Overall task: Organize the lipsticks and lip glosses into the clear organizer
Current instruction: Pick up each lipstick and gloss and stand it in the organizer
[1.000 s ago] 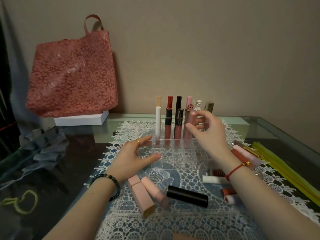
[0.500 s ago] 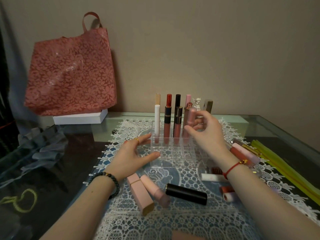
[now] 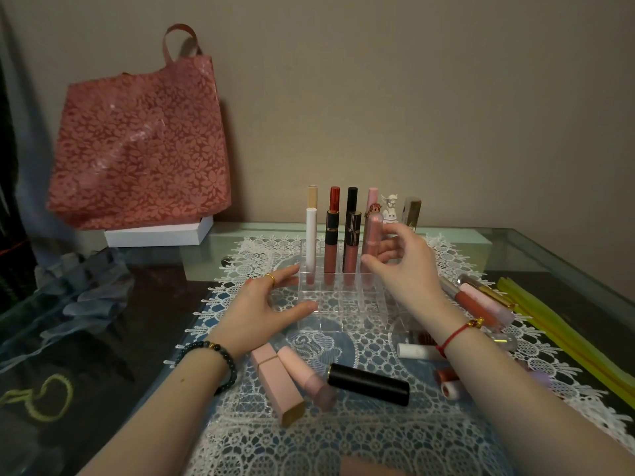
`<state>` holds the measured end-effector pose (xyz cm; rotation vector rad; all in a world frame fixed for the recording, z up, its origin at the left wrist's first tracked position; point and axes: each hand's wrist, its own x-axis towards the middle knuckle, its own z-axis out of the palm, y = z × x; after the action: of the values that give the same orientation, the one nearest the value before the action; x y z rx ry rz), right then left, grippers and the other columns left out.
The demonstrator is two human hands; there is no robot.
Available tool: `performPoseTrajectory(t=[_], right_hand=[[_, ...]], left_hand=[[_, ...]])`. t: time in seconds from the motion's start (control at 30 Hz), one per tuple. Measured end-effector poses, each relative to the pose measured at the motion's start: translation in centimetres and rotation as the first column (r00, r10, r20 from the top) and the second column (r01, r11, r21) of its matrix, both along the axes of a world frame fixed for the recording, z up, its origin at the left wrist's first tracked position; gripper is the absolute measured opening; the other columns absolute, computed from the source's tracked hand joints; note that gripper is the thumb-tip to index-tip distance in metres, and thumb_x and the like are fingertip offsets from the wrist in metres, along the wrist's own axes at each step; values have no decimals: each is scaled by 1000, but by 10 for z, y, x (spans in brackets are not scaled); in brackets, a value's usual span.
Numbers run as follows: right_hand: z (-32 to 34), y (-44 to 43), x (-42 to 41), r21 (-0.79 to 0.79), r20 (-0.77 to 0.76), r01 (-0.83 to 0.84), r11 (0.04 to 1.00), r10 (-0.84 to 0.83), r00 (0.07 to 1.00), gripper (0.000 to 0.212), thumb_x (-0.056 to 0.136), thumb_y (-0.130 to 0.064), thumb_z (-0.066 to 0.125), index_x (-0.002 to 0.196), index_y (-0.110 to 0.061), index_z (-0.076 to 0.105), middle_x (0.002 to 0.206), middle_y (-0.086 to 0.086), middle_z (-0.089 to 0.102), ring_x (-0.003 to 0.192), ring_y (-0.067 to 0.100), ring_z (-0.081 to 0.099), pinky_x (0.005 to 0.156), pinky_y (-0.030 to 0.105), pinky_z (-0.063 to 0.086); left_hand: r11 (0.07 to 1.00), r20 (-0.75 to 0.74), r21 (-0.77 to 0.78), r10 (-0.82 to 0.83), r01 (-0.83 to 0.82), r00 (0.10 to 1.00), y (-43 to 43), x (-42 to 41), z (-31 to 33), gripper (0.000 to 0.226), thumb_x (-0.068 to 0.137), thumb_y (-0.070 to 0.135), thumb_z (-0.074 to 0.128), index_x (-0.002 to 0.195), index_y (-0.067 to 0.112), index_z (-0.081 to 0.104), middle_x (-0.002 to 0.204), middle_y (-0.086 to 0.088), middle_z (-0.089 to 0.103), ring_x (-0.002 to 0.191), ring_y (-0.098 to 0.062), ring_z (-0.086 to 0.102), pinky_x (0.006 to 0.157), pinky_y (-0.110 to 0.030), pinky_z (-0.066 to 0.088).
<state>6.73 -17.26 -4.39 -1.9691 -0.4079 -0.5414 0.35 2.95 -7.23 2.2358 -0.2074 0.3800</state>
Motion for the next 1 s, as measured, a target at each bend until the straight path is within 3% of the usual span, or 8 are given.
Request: performPoseTrajectory(t=[0.1, 0.2, 0.3, 0.5, 0.63, 0.77, 0.9, 1.0], right_hand=[[-1, 1, 1, 7, 1, 6, 1000, -6, 1000, 39, 72, -8, 72, 100, -26, 52, 77, -7, 58, 65, 2, 56, 56, 5, 45], [-2, 2, 2, 14, 4, 5, 1000, -5, 1000, 40, 72, -8, 72, 99, -27, 51, 76, -6, 58, 64, 2, 55, 57, 4, 44], [-3, 1, 3, 13, 3, 11, 1000, -11, 1000, 40, 72, -8, 72, 100, -27, 52, 76, -8, 58, 65, 1, 56, 57, 4, 44], [0, -1, 0, 22, 5, 6, 1000, -6, 1000, 40, 72, -8, 73, 103, -22, 52, 80, -6, 58, 68, 2, 56, 59, 4, 45], [13, -10, -6, 58, 8, 19, 998, -19, 1000, 38, 73, -14, 72, 105, -21, 51, 84, -5, 58, 72, 3, 57, 60, 9, 48], [34, -35, -13, 115, 41, 48, 992, -53, 998, 38, 73, -17, 73, 105, -22, 53, 85, -6, 60, 74, 2, 58, 58, 4, 45], [47, -69, -20, 90, 61, 60, 994, -66, 996, 37, 71, -21, 75, 104, -23, 57, 86, -6, 65, 76, 4, 62, 67, 16, 49], [45, -91, -26, 30, 13, -1, 1000, 0, 1000, 34, 70, -20, 76, 99, -24, 59, 86, -2, 67, 74, 9, 63, 71, 22, 51]], left_hand=[[1000, -2, -6, 9, -9, 1000, 0, 0, 0, 87, 53, 67, 57, 131, 30, 43, 112, 23, 52, 100, 2, 51, 79, -10, 38], [1000, -5, -20, 5, -5, 1000, 0, 0, 0, 86, 54, 65, 58, 131, 30, 42, 110, 25, 50, 100, 14, 40, 78, -10, 40], [1000, -3, -23, 1, -1, 1000, 0, 0, -1, 86, 54, 65, 59, 131, 30, 42, 109, 26, 49, 103, 12, 45, 73, -2, 35], [1000, 12, -24, 0, 0, 1000, 1, 2, -2, 84, 55, 63, 59, 131, 29, 42, 112, 21, 52, 94, 20, 27, 71, -7, 36], [1000, 8, -31, 1, 0, 1000, 1, 0, -2, 83, 56, 62, 60, 130, 30, 42, 110, 24, 51, 99, 17, 37, 70, -4, 37], [999, -5, -41, 10, -10, 1000, 0, 0, -2, 81, 57, 61, 61, 130, 31, 43, 112, 23, 52, 103, 3, 49, 76, -10, 40], [1000, 2, -2, 15, -15, 1000, 0, -1, -1, 82, 57, 62, 59, 131, 32, 42, 123, 16, 54, 100, 10, 47, 73, -9, 39], [999, 4, 33, 11, -11, 1000, -1, -3, 2, 80, 58, 61, 59, 131, 31, 43, 117, 15, 58, 94, 17, 38, 72, -5, 40]])
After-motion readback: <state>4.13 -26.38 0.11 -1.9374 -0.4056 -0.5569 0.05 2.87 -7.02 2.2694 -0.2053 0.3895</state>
